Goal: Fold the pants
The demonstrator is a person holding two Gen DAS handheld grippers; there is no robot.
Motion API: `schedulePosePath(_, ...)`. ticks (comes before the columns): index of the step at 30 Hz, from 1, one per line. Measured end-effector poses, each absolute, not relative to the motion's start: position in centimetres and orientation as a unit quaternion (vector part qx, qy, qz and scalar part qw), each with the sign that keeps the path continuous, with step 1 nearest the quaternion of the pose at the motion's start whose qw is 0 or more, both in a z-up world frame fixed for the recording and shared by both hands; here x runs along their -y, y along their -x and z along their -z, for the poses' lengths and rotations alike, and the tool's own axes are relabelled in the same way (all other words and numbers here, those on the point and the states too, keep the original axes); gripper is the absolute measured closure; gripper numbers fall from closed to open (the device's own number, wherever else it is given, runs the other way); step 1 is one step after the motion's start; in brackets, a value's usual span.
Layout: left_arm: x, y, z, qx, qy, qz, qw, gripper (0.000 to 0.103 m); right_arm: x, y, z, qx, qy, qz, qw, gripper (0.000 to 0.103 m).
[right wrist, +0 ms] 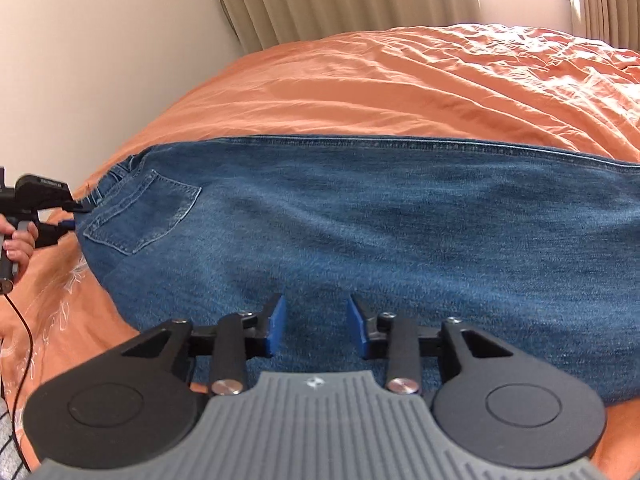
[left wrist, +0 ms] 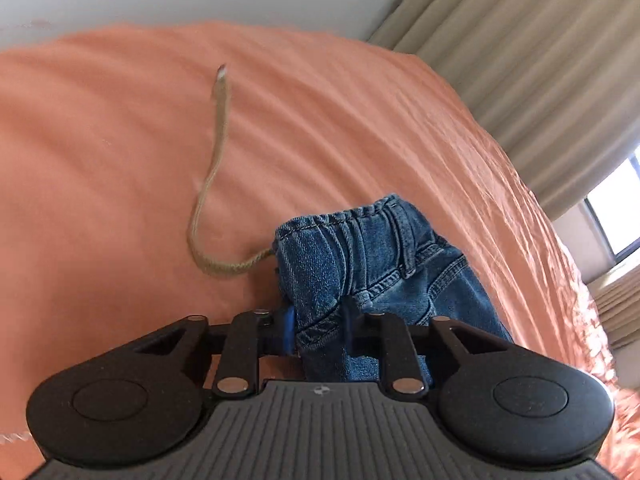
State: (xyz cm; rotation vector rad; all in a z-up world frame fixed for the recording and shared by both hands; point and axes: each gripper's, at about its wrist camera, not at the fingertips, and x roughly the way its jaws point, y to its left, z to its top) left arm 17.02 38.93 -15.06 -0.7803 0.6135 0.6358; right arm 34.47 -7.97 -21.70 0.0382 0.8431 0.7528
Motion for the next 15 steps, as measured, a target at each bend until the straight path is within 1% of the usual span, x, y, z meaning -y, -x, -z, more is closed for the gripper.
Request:
schedulePosePath(2, -37.3, -18.0, 12.7, -0.283, 0.294, -0.312, 0.858, 0.085, 8.6, -34.1, 21.3, -0.415, -0.043, -0.368, 0.831, 0.071)
schedulePosePath(4, -36.9, -19.2, 12.2, -0.296, 0.244, -0.320, 0.866, 0.085, 9.2, -32.9, 21.1, -0.425, -0.083, -0.378, 0.819, 0.071)
schedulePosePath(6, -36.9, -20.7, 13.3, -0.329, 0.202, -0.334, 0.860, 0.085, 9.0, -31.2, 21.3, -0.434, -0.099, -0.386, 0.808, 0.070)
schedulePosePath(9, -36.4, -22.0, 15.9, -0.383, 0.149, -0.342, 0.845, 0.084, 7.3, -28.1, 21.8, -0.442, -0.079, -0.394, 0.802, 0.070)
schedulePosePath(11, -35.3, -22.6, 16.2, -0.397, 0.104, -0.337, 0.847, 0.080, 6.0, -26.7, 22.4, -0.442, -0.066, -0.403, 0.798, 0.070)
schedulePosePath(13, -33.9, -22.4, 15.5, -0.405, 0.055, -0.327, 0.852, 0.074, 4.2, -25.3, 22.9, -0.433, -0.020, -0.410, 0.803, 0.069)
schedulePosePath(15, -32.9, -21.1, 14.3, -0.402, 0.031, -0.307, 0.862, 0.070, 2.4, -24.0, 23.0, -0.411, 0.028, -0.410, 0.814, 0.061)
